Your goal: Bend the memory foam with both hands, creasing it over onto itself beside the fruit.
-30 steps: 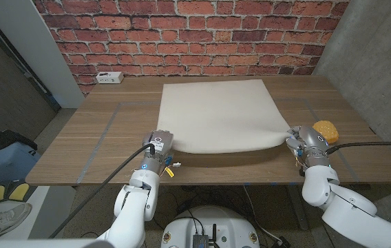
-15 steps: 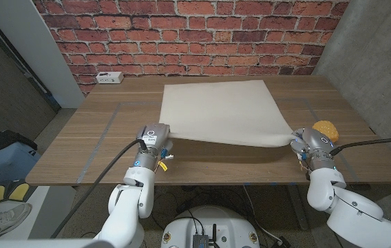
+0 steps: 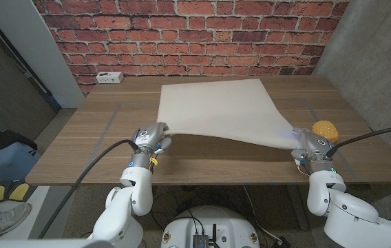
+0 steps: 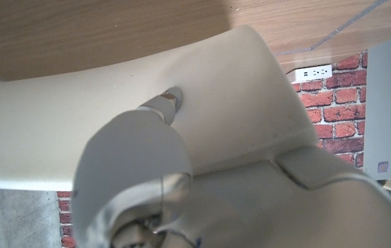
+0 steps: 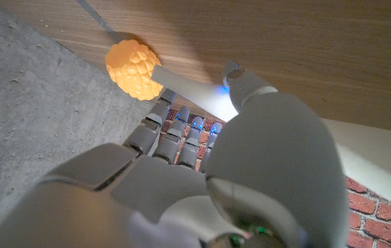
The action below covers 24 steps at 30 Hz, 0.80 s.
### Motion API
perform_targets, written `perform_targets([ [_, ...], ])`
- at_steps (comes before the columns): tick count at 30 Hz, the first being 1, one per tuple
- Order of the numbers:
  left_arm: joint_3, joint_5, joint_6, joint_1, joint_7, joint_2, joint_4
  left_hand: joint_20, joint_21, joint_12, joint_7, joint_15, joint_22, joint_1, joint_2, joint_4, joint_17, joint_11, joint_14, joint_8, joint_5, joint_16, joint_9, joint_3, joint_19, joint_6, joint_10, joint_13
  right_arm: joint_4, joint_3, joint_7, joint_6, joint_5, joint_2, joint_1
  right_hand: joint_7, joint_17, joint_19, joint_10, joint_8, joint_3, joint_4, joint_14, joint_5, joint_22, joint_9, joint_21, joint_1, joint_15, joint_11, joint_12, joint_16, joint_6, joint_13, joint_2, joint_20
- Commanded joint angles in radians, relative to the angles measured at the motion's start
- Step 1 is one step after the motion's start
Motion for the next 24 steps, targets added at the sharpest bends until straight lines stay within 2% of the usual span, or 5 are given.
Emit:
perform_targets([
  [1,-0.112,-0.324,-0.071,0.038,-0.010,0.064,-0.070,-0.005,0.007,-0.001,0.073,0.001,0.003,-0.005,0.001,0.016,0.005,-0.001,0.004,0.183,0.000,-0.001,0.151,0.035,0.000,0.068,0.004,0.007,0.000,-0.216,0.171,-0.101,-0.224,-0.053,0.134,-0.006,-0.011,-0.024,-0.046,0.004,-0.042,0.015,-0.062,0.006,0.002,0.000,-0.015,-0.044,-0.092,-0.007,-0.013,-0.004,-0.058,-0.003,-0.034,0.005],
  [6,-0.129,-0.380,-0.039,0.051,-0.009,0.107,-0.103,-0.005,0.009,-0.003,0.073,0.004,0.003,-0.007,0.000,0.015,0.004,0.007,0.004,0.195,0.000,-0.003,0.167,0.042,-0.001,0.066,0.003,0.011,0.042,-0.223,0.261,-0.101,-0.391,-0.008,0.118,-0.010,-0.021,-0.051,-0.050,0.011,-0.065,0.021,-0.095,0.015,0.001,0.000,-0.029,-0.066,-0.088,-0.006,-0.009,-0.004,-0.066,-0.005,-0.046,0.011],
  [11,-0.225,-0.539,-0.083,0.073,-0.114,0.199,-0.144,-0.007,0.007,-0.010,0.072,0.006,0.003,-0.012,-0.001,0.014,0.005,0.005,-0.011,0.213,0.000,-0.009,0.194,0.053,-0.022,0.059,-0.004,0.016,0.108,-0.230,0.101,-0.056,-0.443,0.042,0.094,-0.007,-0.048,0.029,0.102,0.077,-0.105,0.042,0.021,0.039,0.002,0.000,-0.009,-0.092,-0.144,-0.035,0.043,0.059,0.141,-0.013,0.032,-0.019],
  [17,-0.280,-0.628,-0.054,0.080,-0.178,0.301,-0.191,-0.008,0.003,-0.019,0.072,0.016,0.004,-0.019,0.000,0.015,0.005,0.017,-0.039,0.235,-0.001,-0.017,0.230,0.067,-0.056,0.047,-0.016,0.024,0.158,-0.205,-0.031,0.025,-0.472,0.066,0.060,0.005,-0.042,0.113,0.304,0.144,-0.161,0.023,0.177,0.022,0.008,-0.001,0.024,-0.069,-0.181,-0.074,0.082,0.145,0.434,-0.019,0.113,-0.050],
  [24,-0.285,-0.627,0.075,0.071,-0.198,0.420,-0.270,-0.010,-0.001,-0.029,0.069,0.005,0.004,-0.030,0.003,0.021,0.008,0.008,-0.058,0.248,-0.002,-0.019,0.259,0.079,-0.086,0.020,-0.029,0.031,0.127,-0.205,0.009,0.016,-0.497,0.040,0.053,0.050,-0.003,0.138,0.551,0.199,-0.207,0.011,0.298,-0.002,0.013,0.004,0.052,-0.022,-0.190,-0.059,0.139,0.233,0.710,-0.017,0.184,-0.066],
])
